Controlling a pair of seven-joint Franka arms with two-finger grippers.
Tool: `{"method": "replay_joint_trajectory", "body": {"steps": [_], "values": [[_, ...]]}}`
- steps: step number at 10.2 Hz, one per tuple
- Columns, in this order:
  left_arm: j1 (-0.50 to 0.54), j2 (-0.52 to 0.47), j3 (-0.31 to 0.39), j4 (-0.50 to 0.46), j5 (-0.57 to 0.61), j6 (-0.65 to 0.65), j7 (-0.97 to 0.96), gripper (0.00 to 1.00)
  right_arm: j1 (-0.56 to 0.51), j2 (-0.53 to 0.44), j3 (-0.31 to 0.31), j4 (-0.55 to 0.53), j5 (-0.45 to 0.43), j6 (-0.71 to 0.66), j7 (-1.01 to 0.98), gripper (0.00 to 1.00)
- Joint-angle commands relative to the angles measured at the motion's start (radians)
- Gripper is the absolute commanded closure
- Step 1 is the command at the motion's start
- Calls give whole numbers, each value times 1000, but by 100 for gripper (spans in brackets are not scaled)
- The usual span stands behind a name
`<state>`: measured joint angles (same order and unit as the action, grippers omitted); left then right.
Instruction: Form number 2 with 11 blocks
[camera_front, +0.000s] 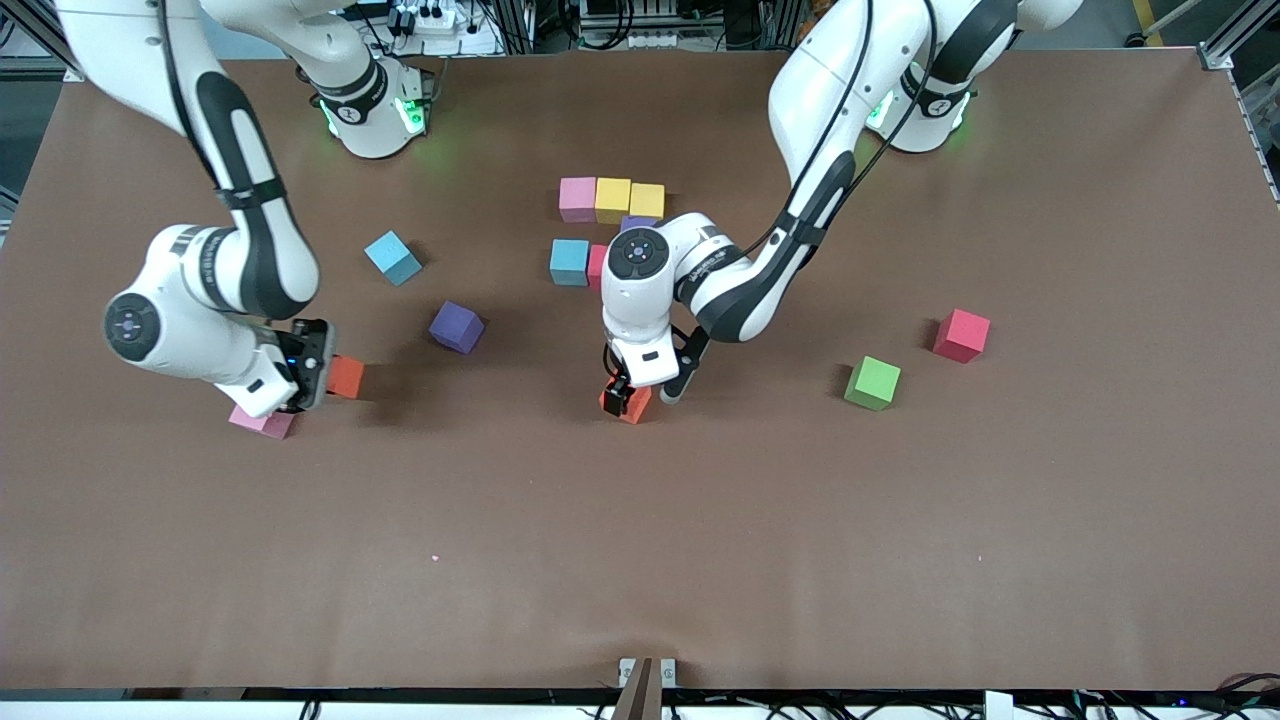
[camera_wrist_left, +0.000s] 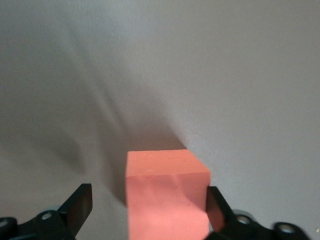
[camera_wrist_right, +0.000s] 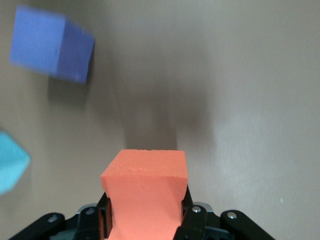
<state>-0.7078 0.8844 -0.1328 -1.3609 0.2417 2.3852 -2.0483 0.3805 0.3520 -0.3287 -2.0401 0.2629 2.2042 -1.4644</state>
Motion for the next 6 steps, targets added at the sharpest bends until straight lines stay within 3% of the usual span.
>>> {"method": "replay_joint_trajectory", "body": {"steps": [1, 4, 6], "values": [[-10, 25, 9, 16, -4, 32, -24, 0, 64, -11, 2, 40, 9, -21, 215, 70], [-6, 21, 10, 17, -4, 43, -30, 0, 112, -8, 2, 87, 9, -24, 493, 70], [-4, 24, 12, 19, -4, 58, -30, 0, 150, -8, 2, 132, 9, -112, 708, 70]]}}
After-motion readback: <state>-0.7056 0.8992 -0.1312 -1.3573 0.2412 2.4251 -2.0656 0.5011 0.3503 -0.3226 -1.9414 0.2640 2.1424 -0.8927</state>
